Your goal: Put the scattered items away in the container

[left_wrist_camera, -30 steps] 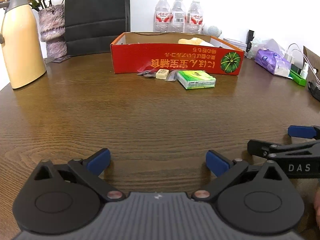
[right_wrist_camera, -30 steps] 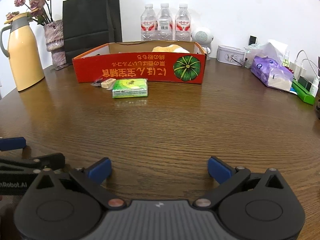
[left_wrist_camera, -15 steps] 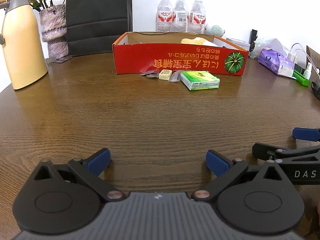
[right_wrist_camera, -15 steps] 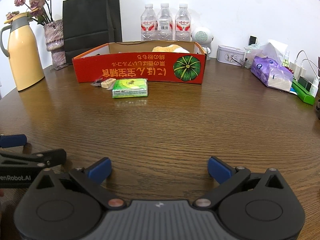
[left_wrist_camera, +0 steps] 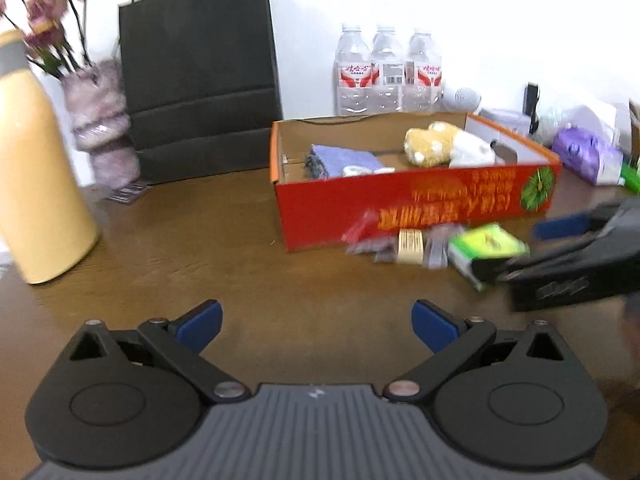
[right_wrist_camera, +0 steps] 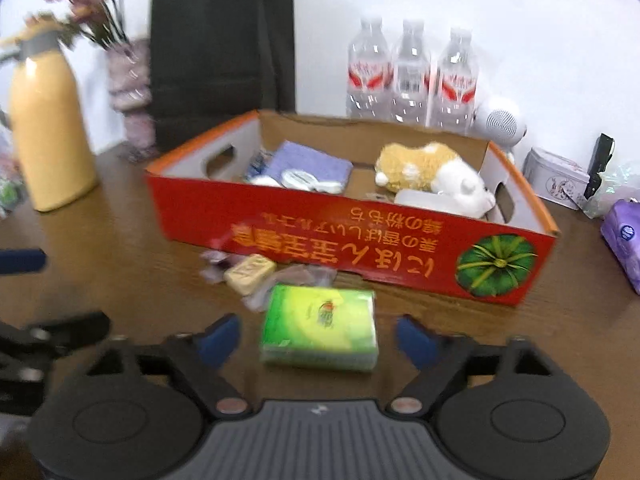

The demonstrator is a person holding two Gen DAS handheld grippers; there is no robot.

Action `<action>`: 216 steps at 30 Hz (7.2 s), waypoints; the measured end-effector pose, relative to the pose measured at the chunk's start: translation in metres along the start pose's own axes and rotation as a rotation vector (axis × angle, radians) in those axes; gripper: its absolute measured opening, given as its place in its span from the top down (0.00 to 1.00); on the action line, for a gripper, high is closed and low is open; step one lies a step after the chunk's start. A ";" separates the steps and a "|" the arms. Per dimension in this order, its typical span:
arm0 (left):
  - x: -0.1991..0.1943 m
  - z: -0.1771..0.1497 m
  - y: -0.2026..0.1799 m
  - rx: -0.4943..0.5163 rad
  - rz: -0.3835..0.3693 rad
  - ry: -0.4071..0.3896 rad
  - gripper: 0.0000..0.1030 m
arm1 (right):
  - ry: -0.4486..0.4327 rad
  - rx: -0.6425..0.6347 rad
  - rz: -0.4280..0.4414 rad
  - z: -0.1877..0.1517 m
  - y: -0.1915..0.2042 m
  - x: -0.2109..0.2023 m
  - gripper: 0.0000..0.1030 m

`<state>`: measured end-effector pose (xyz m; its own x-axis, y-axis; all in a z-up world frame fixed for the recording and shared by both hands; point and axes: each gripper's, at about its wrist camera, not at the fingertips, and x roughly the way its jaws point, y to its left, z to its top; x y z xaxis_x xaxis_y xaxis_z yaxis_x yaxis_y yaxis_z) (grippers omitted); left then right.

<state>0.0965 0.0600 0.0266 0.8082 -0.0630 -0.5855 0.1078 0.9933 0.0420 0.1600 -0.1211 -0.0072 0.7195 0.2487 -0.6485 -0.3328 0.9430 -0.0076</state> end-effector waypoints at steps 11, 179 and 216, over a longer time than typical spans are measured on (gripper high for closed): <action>0.055 0.024 -0.046 0.062 -0.157 -0.011 0.44 | -0.053 0.046 -0.113 -0.033 -0.047 -0.029 0.40; -0.067 -0.083 -0.065 -0.098 0.028 0.047 0.00 | -0.006 0.136 -0.103 -0.120 -0.006 -0.112 0.00; 0.090 0.037 0.025 -0.223 -0.154 0.112 0.69 | -0.067 0.076 0.050 0.007 -0.022 0.034 0.81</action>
<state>0.1935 0.0758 0.0053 0.7223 -0.2154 -0.6572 0.0842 0.9706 -0.2255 0.1963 -0.1321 -0.0232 0.7430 0.3077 -0.5944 -0.3242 0.9424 0.0827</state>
